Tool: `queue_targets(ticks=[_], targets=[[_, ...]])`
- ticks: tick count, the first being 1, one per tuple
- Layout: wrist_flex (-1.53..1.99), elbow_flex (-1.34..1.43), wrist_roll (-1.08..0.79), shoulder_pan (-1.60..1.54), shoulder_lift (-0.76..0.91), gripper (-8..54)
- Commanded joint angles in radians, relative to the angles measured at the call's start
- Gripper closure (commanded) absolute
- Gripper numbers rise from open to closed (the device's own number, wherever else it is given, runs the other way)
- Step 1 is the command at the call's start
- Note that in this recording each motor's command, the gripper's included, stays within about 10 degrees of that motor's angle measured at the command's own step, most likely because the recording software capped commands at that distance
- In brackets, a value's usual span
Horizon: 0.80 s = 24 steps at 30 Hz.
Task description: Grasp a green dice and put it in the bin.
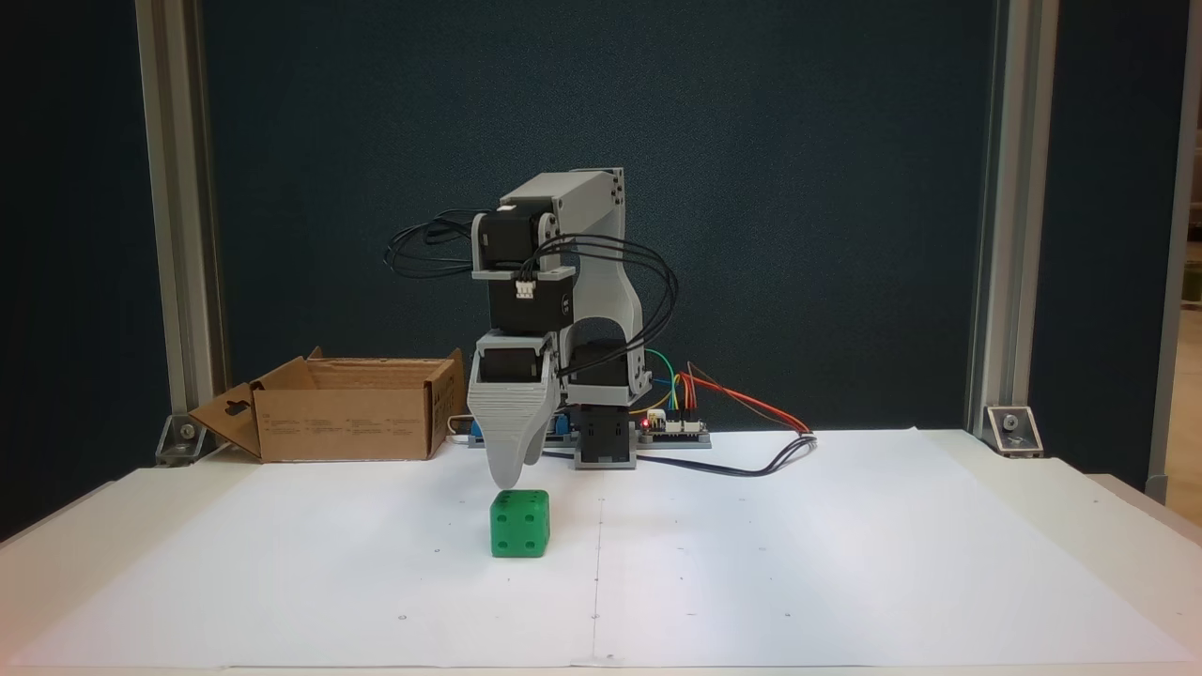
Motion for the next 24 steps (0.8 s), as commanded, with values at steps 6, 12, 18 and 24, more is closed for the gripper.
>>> queue_targets(ticks=[6, 12, 18, 24], targets=[[-0.018, 0.003, 0.054, -0.015, 0.005, 0.1], [-0.028, 0.014, 0.077, -0.028, 0.003, 0.2], [-0.06, 0.02, 0.089, -0.028, -0.003, 1.1], [-0.114, 0.038, 0.089, -0.028, -0.049, 1.6]])
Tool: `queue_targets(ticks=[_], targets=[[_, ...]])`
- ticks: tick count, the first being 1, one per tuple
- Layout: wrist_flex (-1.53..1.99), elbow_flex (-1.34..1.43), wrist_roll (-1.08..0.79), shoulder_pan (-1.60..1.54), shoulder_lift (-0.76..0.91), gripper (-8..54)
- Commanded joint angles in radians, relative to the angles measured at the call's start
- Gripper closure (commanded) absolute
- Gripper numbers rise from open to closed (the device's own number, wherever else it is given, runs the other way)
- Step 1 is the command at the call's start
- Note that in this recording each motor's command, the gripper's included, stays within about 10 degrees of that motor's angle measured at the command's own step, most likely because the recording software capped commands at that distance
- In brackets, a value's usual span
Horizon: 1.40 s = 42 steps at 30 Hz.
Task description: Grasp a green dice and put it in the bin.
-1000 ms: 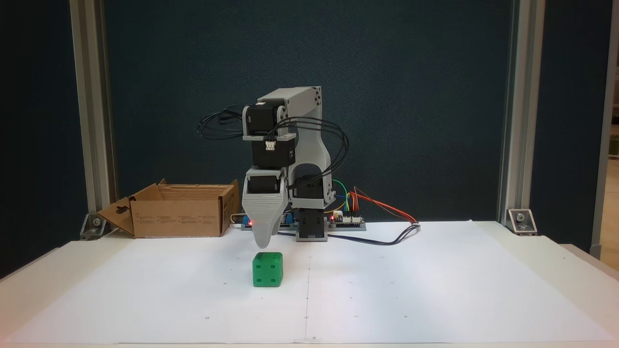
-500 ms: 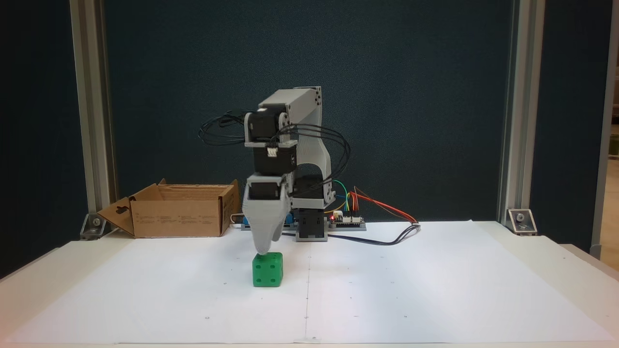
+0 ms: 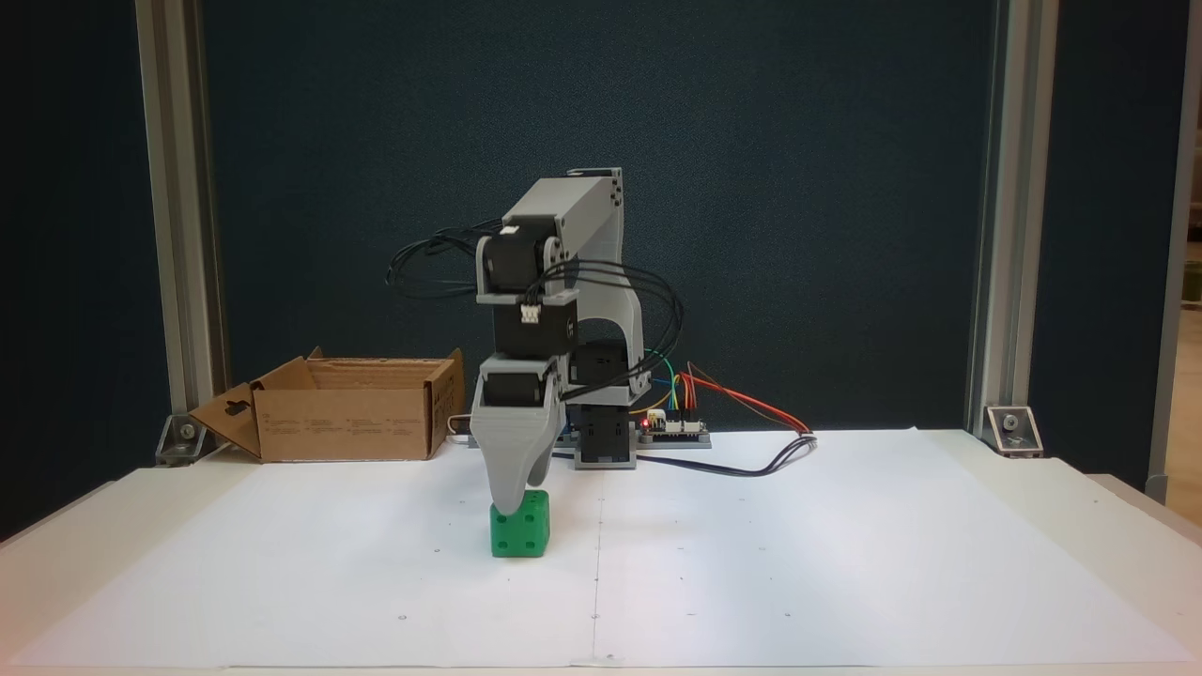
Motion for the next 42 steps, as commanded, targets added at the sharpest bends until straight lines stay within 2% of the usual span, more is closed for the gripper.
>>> queue_targets(ticks=[1, 16, 23, 35, 39, 42], targets=[[-0.025, -0.017, 0.041, -0.008, -0.006, 1.6], [-0.074, -0.017, 0.04, -0.005, -0.083, 3.4], [-0.077, -0.017, 0.04, -0.003, -0.084, 7.4], [-0.106, -0.017, 0.04, -0.006, -0.107, 7.6], [-0.107, -0.017, 0.04, -0.006, -0.109, 17.2], [-0.107, -0.009, 0.038, -0.006, -0.109, 28.6]])
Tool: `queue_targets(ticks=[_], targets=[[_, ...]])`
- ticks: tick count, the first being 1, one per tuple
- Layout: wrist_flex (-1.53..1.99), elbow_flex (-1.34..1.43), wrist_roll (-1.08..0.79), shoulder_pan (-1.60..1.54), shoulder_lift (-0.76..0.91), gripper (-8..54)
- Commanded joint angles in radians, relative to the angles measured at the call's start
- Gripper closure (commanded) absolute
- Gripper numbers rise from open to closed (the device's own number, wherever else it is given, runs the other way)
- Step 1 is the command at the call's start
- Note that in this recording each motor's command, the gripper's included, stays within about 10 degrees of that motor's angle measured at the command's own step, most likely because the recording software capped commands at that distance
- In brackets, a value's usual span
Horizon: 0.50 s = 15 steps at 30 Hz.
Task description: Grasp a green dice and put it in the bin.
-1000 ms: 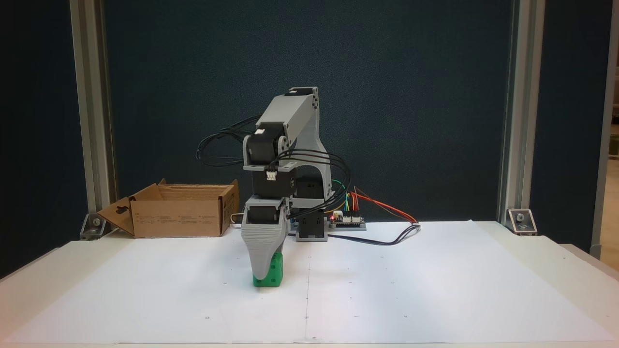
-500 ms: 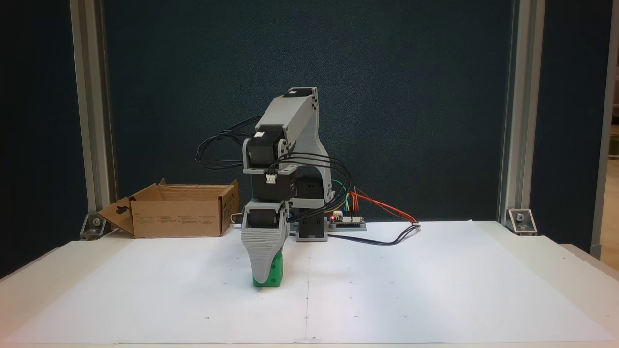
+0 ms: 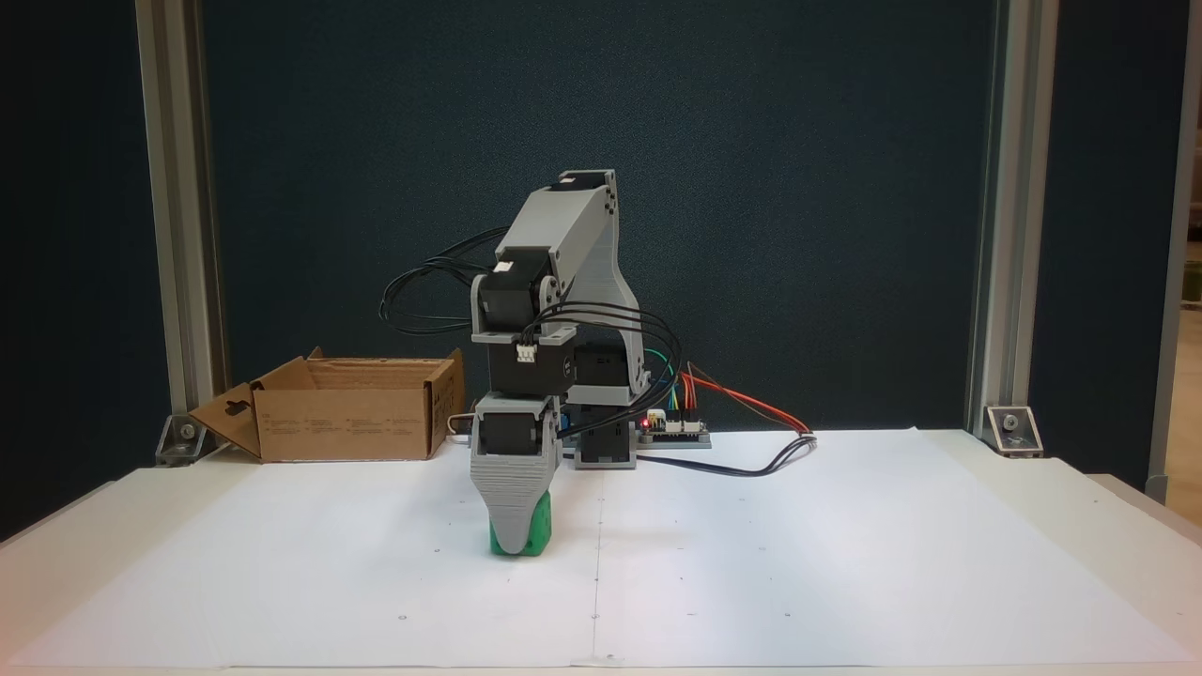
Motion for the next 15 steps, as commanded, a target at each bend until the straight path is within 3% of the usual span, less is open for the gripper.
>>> queue_targets(ticks=[1, 8, 15], targets=[[-0.002, -0.012, 0.038, -0.002, 0.002, 32.5], [0.048, -0.074, 0.037, 0.005, 0.051, 34.0], [0.461, -0.504, 0.074, 0.018, 0.213, 34.0]])
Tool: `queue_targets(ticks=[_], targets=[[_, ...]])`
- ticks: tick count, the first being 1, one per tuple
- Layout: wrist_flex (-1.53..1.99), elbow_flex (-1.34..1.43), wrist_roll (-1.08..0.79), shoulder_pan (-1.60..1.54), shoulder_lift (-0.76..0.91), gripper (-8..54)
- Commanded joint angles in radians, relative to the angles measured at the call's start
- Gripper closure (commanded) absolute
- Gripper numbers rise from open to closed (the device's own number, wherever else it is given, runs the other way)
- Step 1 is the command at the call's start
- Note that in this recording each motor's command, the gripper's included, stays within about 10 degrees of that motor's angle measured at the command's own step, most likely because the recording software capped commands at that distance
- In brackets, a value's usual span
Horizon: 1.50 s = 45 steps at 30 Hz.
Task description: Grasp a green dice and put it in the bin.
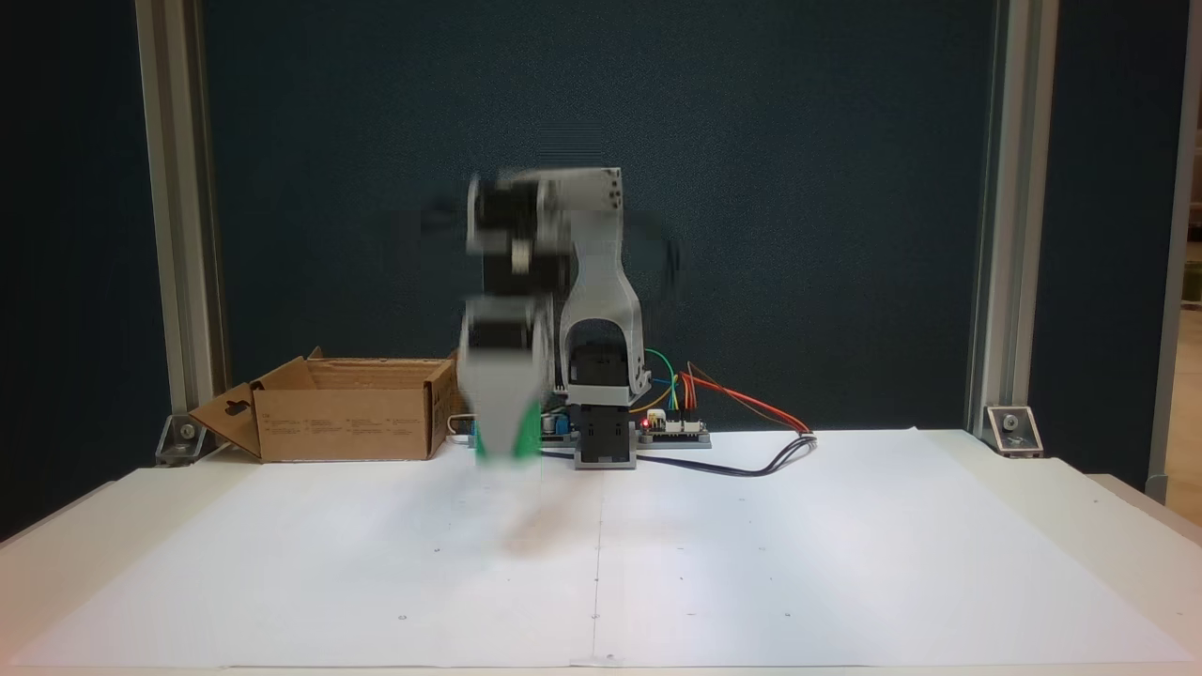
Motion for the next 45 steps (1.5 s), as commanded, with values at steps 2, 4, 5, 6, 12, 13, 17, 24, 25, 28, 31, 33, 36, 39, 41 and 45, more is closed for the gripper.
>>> queue_targets(ticks=[2, 4, 5, 6, 12, 13, 17, 24, 25, 28, 31, 33, 36, 39, 41, 45], targets=[[0.216, -0.153, 0.052, 0.012, 0.115, 34.0], [0.216, -0.152, 0.052, 0.049, 0.16, 34.0], [0.213, -0.152, 0.044, 0.087, 0.175, 34.0], [0.213, -0.152, 0.023, 0.13, 0.229, 34.0], [0.166, -0.153, -0.1, 0.491, 0.38, 34.0], [0.163, -0.158, -0.117, 0.56, 0.38, 34.0], [0.089, -0.158, -0.209, 0.856, 0.367, 34.0], [-0.051, -0.158, -0.301, 1.218, 0.183, 34.0], [-0.058, -0.158, -0.324, 1.252, 0.15, 34.0], [-0.058, -0.158, -0.364, 1.336, 0.037, 34.0], [-0.077, -0.158, -0.39, 1.402, -0.06, 34.0], [-0.077, -0.158, -0.422, 1.434, -0.104, 34.0], [-0.074, -0.146, -0.436, 1.453, -0.132, 34.0], [-0.089, -0.14, -0.437, 1.46, -0.135, 34.0], [-0.084, -0.129, -0.434, 1.466, -0.135, 13.7], [-0.094, -0.098, -0.434, 1.485, -0.135, 2.8]])
